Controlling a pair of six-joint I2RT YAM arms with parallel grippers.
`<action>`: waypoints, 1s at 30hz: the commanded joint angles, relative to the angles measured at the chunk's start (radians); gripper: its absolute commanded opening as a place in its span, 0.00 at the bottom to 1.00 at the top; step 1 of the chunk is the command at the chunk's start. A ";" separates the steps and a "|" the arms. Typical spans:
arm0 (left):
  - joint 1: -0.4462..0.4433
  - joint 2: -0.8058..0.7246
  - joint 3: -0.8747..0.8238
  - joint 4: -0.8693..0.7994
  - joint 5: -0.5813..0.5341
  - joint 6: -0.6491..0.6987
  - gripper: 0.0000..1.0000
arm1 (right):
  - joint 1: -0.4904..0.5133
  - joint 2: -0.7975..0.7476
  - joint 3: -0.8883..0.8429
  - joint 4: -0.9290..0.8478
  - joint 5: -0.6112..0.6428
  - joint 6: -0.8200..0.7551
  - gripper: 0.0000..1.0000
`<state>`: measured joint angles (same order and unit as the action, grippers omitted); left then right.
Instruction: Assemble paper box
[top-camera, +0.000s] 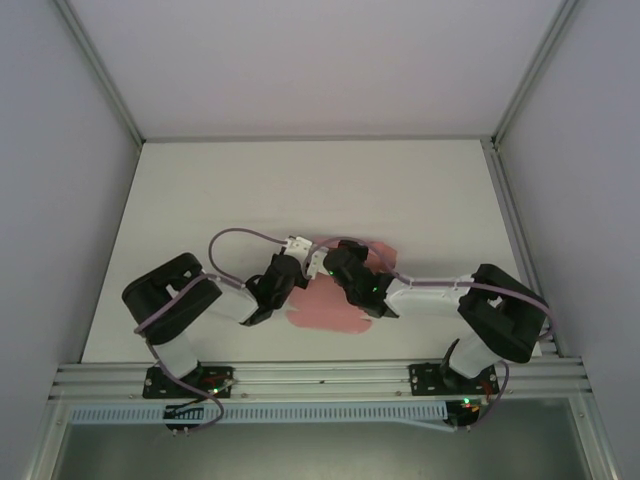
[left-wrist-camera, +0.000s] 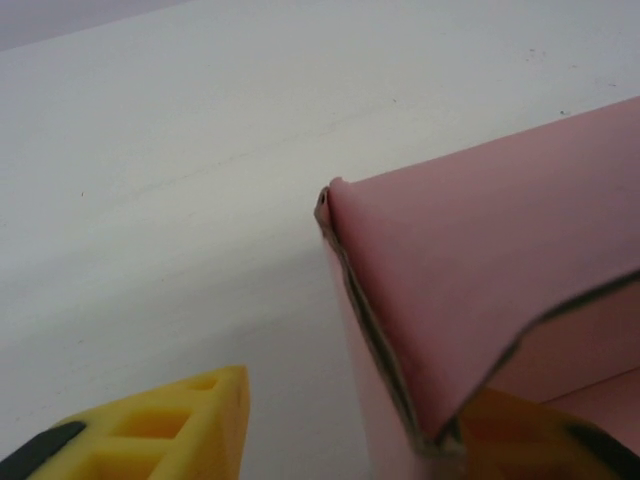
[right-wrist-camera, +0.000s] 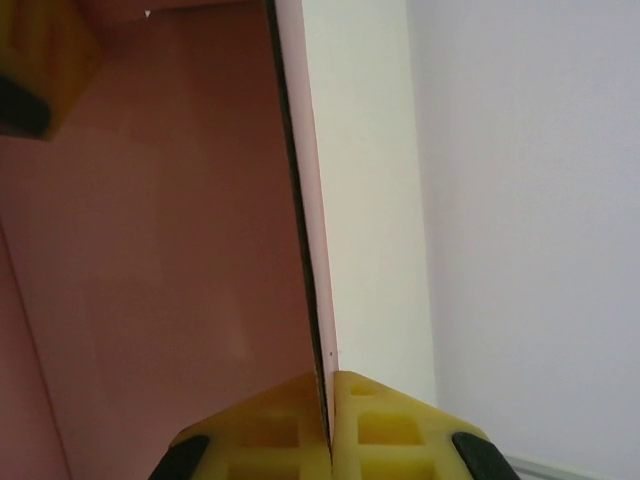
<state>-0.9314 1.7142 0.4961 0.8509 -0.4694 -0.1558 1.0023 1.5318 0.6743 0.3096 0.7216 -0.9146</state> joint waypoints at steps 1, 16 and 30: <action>-0.009 -0.052 -0.028 -0.081 0.015 0.014 0.42 | 0.004 0.028 0.022 -0.071 -0.025 0.060 0.00; -0.012 -0.008 0.019 -0.108 -0.037 0.006 0.00 | 0.006 -0.132 0.080 -0.208 -0.177 0.287 0.50; -0.009 -0.032 -0.053 0.036 0.012 0.035 0.00 | -0.266 -0.523 0.102 -0.225 -0.546 0.824 1.00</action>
<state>-0.9360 1.6886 0.4610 0.8722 -0.4648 -0.1768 0.8032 0.9722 0.7322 0.1215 0.2897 -0.3206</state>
